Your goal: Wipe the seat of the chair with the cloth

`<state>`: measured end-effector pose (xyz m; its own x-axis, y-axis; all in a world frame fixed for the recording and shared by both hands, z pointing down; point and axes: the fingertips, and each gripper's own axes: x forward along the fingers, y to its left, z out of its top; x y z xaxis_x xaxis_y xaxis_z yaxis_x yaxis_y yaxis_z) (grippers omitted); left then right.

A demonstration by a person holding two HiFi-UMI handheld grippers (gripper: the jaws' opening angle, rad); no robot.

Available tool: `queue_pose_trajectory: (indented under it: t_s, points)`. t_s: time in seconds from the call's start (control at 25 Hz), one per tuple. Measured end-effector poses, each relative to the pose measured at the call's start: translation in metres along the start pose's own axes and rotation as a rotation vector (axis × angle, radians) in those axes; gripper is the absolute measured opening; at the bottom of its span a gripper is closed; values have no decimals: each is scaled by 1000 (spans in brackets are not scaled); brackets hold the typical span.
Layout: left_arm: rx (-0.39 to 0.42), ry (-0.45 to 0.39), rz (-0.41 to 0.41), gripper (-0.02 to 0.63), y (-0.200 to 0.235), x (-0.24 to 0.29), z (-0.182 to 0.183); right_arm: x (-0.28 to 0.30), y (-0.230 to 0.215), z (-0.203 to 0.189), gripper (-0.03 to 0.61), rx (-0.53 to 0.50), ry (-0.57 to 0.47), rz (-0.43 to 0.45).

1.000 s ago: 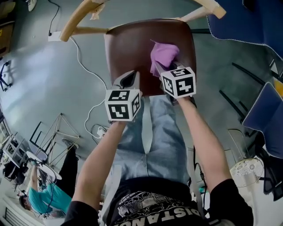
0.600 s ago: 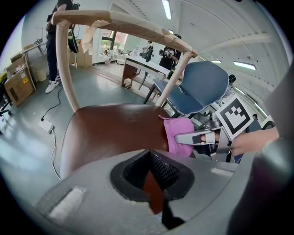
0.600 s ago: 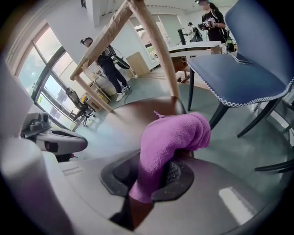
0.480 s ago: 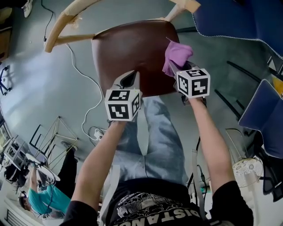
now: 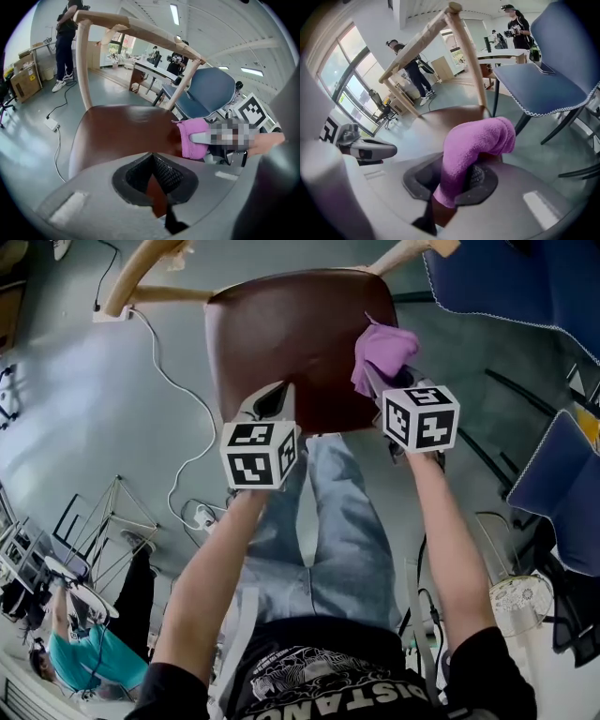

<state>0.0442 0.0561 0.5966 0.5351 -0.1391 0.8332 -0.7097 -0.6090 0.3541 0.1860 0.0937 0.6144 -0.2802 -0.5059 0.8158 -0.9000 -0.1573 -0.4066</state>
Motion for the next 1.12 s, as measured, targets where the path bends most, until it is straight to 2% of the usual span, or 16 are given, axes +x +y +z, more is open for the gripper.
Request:
queue_pose_trajectory:
  t_s: [0.4, 0.64, 0.84, 1.12]
  points:
    - [-53, -19, 49, -3, 69, -64, -32, 52, 169, -20, 66, -85, 45, 188]
    - [-73, -13, 74, -3, 116, -99, -55, 91, 255, -40, 66, -68, 81, 268]
    - [-83, -18, 73, -3, 135, -113, -67, 114, 287, -70, 66, -122, 133, 278]
    - [-102, -12, 59, -3, 146, -106, -75, 126, 282, -86, 66, -154, 162, 221]
